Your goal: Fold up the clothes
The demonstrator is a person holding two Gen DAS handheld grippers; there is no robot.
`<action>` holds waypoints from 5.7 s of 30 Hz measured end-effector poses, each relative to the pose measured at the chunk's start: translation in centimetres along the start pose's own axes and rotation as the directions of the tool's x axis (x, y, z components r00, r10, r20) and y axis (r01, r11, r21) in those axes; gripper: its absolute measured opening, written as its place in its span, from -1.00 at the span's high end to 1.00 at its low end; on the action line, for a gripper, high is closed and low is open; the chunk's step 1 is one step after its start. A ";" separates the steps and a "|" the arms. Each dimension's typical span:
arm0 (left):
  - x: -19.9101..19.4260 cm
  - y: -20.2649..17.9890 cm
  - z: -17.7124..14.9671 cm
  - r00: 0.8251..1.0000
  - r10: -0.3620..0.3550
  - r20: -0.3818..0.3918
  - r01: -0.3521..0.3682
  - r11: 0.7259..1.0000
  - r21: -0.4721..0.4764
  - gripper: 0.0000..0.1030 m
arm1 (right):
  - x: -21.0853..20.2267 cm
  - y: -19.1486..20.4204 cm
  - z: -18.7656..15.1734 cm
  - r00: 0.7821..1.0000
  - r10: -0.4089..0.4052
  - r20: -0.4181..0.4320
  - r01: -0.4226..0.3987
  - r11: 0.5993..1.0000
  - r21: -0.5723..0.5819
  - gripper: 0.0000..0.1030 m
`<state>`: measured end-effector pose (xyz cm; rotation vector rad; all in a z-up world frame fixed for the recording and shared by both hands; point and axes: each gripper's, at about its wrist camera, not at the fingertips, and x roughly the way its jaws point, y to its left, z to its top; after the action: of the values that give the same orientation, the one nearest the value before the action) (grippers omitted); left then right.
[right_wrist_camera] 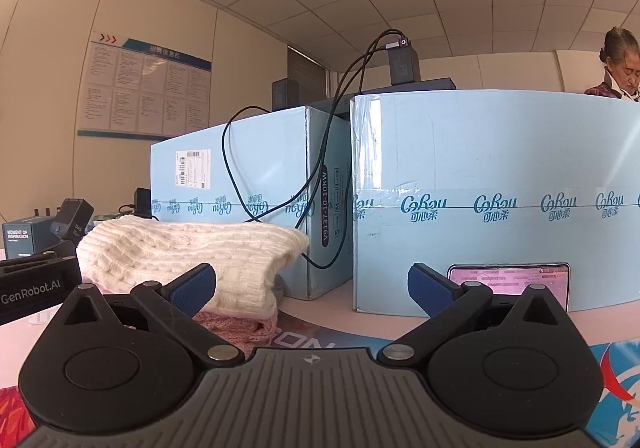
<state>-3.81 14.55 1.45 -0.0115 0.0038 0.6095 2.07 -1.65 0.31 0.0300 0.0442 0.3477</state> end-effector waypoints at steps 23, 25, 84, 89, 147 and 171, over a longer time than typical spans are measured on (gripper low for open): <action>-0.9 -0.1 0.1 0.997 0.043 0.058 -0.043 0.999 -0.001 -1.00 | -0.3 0.0 -0.1 1.000 0.016 0.019 -0.016 1.000 0.002 -1.00; -0.8 -0.1 0.2 0.997 0.043 0.057 -0.043 0.999 0.000 -1.00 | -0.3 0.0 -0.1 1.000 0.016 0.018 -0.016 1.000 0.003 -1.00; 0.4 -0.6 -0.2 0.999 0.010 -0.044 -0.009 1.000 0.028 -1.00 | 0.8 0.1 -0.2 0.998 0.030 -0.053 -0.031 0.999 -0.010 -1.00; 1.8 -0.7 -0.4 0.990 -0.004 -0.143 0.008 1.000 0.025 -1.00 | 2.3 0.5 -0.4 0.988 0.059 -0.144 -0.064 0.997 -0.031 -1.00; 8.5 -0.9 -3.9 0.780 0.003 -0.626 -0.015 1.000 -0.014 -1.00 | 9.5 1.0 -3.2 0.807 0.062 -0.587 -0.099 0.995 -0.030 -1.00; 8.6 -0.7 -3.9 0.779 0.002 -0.626 -0.016 1.000 -0.016 -1.00 | 9.5 1.0 -3.2 0.807 0.062 -0.588 -0.099 0.995 -0.030 -1.00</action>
<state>3.63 18.81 -2.48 -0.2379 0.6533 0.5918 10.51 2.60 -3.20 -0.1381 0.6537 0.4337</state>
